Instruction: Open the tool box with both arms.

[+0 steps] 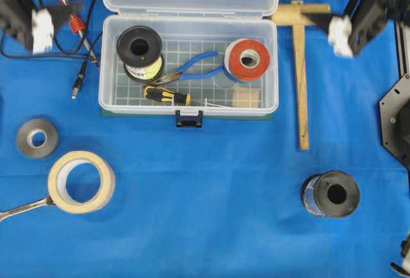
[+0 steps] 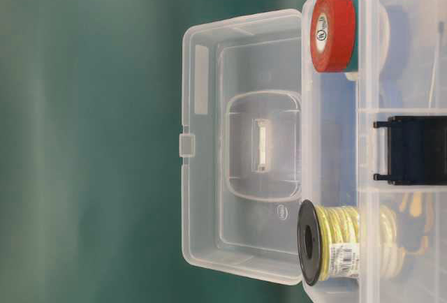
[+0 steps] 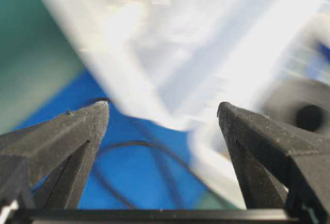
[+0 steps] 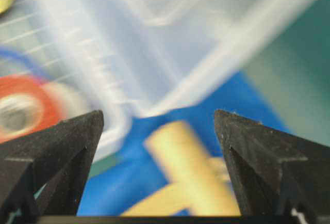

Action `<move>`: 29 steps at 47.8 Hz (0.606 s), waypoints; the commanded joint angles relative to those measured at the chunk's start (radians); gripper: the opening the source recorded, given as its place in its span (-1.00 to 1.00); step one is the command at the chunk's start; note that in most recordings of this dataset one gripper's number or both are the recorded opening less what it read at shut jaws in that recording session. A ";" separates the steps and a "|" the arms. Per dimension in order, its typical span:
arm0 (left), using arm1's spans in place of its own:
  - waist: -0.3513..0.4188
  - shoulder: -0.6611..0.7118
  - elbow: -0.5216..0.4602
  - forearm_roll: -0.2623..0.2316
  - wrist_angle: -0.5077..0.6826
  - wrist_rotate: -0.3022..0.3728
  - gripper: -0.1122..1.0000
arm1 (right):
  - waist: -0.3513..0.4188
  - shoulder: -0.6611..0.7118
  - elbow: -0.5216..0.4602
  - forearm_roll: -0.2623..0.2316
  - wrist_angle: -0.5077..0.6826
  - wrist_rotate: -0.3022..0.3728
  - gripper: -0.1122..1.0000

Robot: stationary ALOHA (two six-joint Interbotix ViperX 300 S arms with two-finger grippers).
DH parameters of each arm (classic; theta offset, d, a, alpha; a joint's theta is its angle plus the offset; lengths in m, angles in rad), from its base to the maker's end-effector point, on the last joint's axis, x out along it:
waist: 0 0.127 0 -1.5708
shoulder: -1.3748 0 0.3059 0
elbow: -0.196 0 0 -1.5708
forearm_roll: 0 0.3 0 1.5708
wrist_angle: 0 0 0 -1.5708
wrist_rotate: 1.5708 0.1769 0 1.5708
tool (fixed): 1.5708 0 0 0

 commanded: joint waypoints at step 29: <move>-0.445 -0.103 0.021 0.002 0.204 0.005 0.83 | 0.459 0.048 -0.015 0.005 0.150 0.000 0.73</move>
